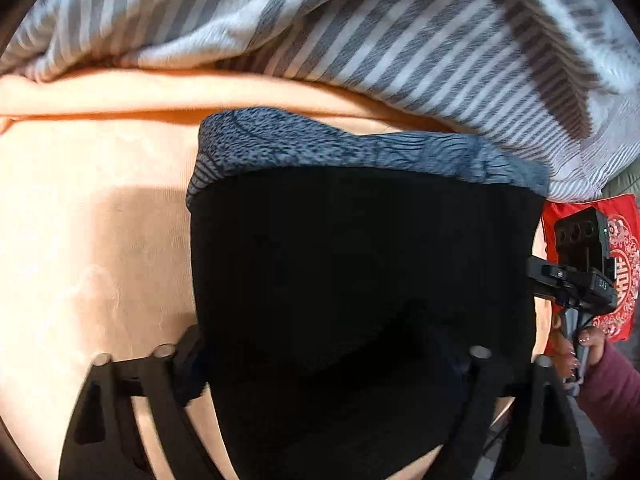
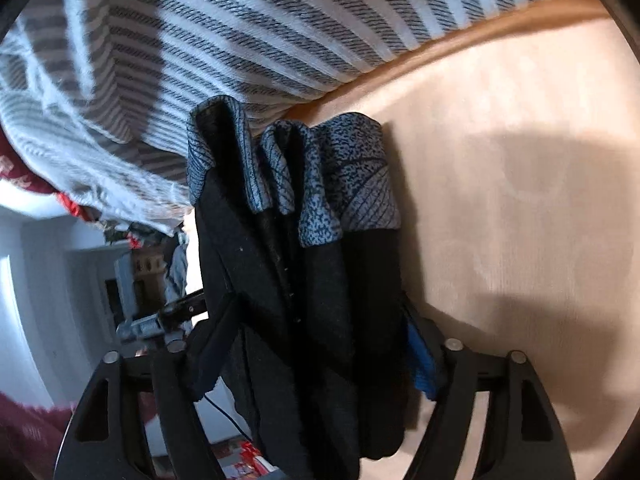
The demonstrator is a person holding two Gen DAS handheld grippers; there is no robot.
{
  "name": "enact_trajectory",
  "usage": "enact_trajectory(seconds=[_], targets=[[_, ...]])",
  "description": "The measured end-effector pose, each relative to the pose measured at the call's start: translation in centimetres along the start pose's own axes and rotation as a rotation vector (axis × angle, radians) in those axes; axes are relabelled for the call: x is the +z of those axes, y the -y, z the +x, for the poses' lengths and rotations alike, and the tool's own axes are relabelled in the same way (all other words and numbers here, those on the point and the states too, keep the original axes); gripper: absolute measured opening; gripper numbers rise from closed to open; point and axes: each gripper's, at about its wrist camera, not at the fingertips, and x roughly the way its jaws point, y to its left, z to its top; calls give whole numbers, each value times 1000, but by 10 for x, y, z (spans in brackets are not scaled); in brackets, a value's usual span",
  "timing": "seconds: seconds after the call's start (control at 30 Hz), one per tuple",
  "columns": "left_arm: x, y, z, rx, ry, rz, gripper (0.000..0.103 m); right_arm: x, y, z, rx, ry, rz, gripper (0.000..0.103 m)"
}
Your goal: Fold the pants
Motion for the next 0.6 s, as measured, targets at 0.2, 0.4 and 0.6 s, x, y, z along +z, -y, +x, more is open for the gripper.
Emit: enact_trajectory(seconds=[0.2, 0.4, 0.6], targets=[[-9, 35, -23, 67, 40, 78, 59, -13, -15, -16, 48, 25, 26, 45], [-29, 65, -47, 68, 56, 91, 58, -41, -28, -42, 105, 43, 34, 44], [-75, 93, -63, 91, 66, 98, 58, -77, -25, -74, 133, 42, 28, 44]])
